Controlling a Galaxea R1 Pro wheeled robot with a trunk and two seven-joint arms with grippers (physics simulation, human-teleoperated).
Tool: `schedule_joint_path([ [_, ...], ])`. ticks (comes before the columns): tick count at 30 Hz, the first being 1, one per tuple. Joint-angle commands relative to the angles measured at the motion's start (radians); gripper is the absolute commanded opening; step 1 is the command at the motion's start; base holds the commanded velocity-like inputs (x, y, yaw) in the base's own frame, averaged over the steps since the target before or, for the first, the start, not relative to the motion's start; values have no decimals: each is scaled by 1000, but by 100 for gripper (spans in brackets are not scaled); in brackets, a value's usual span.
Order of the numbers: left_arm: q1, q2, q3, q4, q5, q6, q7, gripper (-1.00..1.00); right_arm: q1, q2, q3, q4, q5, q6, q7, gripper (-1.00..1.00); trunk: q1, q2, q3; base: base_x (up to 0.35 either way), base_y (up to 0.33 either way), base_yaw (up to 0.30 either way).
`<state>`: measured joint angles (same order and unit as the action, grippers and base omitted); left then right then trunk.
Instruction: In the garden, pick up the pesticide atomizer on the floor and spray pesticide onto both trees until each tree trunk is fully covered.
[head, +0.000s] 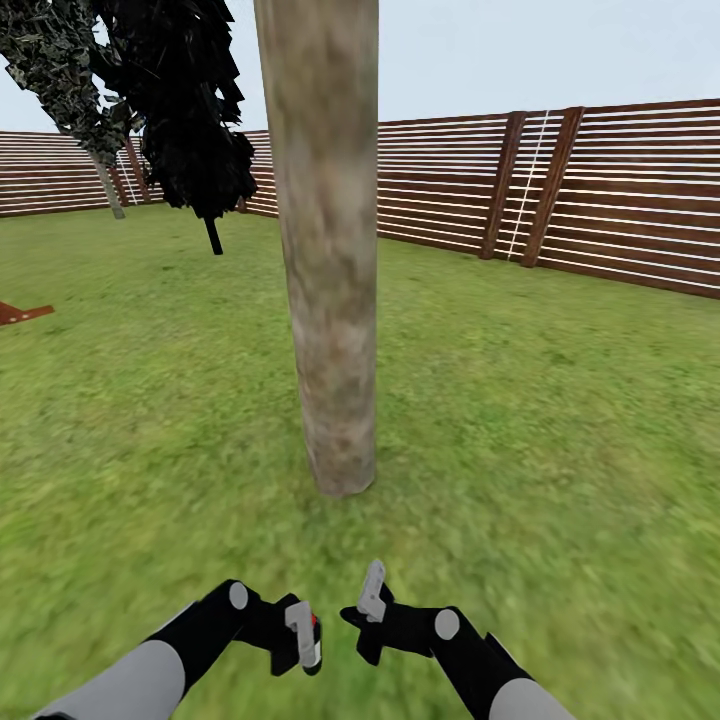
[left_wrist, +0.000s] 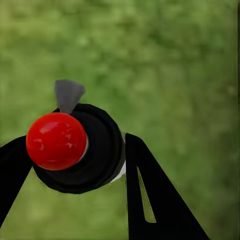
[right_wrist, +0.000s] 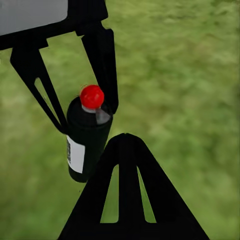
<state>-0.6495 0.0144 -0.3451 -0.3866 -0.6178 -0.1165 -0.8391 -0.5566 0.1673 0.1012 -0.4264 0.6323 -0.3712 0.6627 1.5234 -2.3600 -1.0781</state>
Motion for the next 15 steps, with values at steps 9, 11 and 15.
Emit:
schedule_joint_path([
  [9,-1,-20,2,-18,9,-8,0,-100,0,1,0,0,0,0,0,-100,0,0,0,0,0,0],
  [11,-1,-25,4,-32,10,-7,1,-100,0,1,0,0,0,0,0,-100,0,0,0,0,0,0],
  [15,-2,-37,7,-39,11,-8,1,-100,0,1,0,0,0,0,0,-100,0,0,0,0,0,0],
])
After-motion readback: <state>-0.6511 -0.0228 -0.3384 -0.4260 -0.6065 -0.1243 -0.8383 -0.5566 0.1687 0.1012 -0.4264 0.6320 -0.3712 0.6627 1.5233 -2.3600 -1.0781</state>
